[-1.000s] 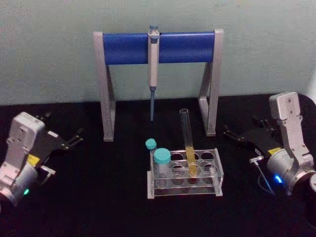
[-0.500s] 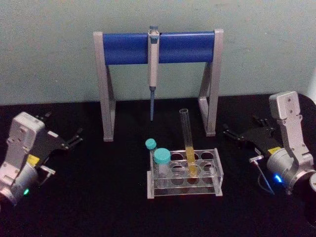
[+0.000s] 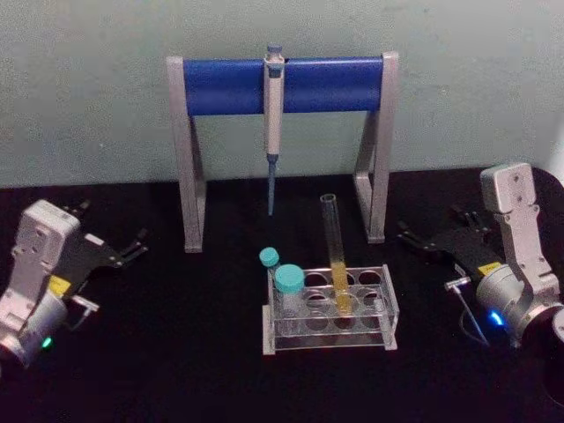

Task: Pick up the test tube from the test tube rack, shake it, then place it back into the test tube rack.

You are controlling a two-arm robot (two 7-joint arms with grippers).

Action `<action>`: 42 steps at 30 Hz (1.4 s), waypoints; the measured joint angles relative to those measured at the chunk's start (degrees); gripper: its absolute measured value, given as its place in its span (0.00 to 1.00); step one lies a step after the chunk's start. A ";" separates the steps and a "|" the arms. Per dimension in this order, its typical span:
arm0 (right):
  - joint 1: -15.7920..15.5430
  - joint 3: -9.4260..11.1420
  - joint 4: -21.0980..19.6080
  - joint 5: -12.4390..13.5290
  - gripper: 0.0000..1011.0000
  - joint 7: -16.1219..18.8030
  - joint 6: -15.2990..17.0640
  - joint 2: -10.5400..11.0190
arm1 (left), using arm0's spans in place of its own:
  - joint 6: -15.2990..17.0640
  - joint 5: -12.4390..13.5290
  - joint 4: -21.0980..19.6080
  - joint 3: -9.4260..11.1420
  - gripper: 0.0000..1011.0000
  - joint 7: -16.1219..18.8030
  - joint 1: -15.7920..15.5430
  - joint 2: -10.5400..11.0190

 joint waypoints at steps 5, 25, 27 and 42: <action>0.00 0.00 0.00 0.00 0.99 0.00 0.00 0.00 | 0.00 0.00 0.00 0.00 0.99 0.00 0.00 0.00; 0.00 0.00 0.00 0.00 0.99 0.00 0.00 0.00 | 0.00 0.00 0.00 0.00 0.99 0.00 0.00 0.00; 0.00 0.00 0.00 0.00 0.99 0.00 0.00 0.00 | 0.00 0.00 0.00 0.00 0.99 0.00 0.00 0.00; 0.00 0.00 0.00 0.00 0.99 0.00 0.00 0.00 | 0.00 0.00 0.00 0.00 0.99 0.00 0.00 0.00</action>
